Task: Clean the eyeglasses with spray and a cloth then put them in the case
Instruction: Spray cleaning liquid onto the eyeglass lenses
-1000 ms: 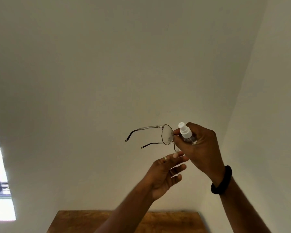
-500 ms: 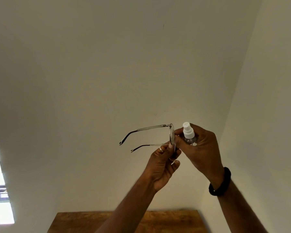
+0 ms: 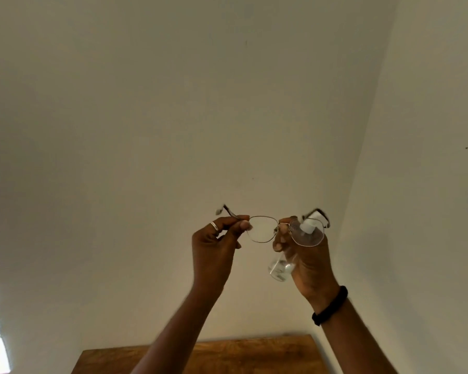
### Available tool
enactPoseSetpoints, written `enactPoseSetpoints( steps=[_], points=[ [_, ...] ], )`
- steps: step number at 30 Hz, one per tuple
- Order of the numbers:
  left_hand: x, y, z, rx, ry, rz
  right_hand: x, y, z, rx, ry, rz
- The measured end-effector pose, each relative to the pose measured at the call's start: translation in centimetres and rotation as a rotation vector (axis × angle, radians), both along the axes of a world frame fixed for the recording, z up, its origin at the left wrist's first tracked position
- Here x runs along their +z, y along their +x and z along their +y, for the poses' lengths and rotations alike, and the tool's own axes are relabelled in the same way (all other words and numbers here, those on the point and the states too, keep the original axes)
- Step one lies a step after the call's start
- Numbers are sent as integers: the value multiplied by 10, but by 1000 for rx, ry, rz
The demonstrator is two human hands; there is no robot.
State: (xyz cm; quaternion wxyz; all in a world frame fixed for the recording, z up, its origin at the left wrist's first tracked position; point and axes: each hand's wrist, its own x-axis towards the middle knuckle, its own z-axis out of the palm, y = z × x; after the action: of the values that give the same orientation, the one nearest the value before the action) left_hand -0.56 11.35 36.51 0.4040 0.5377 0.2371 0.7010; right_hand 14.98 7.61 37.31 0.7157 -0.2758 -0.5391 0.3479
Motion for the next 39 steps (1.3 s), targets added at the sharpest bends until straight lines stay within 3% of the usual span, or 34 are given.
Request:
enactPoseSetpoints(
  steps=[6,10,13,19,30,39],
  points=[
    [5,0,-8,97,100,-15,4,-8,1,196,48,119],
    [4,-3,-5,205,195,8,-4,-11,6,63,2,172],
    [3,-10,2,310,259,37,-15,-11,5,-96,-113,75],
    [5,-29,22,529,418,95,-60,-13,-7,-205,-234,-225],
    [8,-46,32,655,543,151,-73,-42,-35,-288,-14,-550],
    [8,-51,35,681,593,210,-26,-73,-37,-387,296,-685]
  ],
)
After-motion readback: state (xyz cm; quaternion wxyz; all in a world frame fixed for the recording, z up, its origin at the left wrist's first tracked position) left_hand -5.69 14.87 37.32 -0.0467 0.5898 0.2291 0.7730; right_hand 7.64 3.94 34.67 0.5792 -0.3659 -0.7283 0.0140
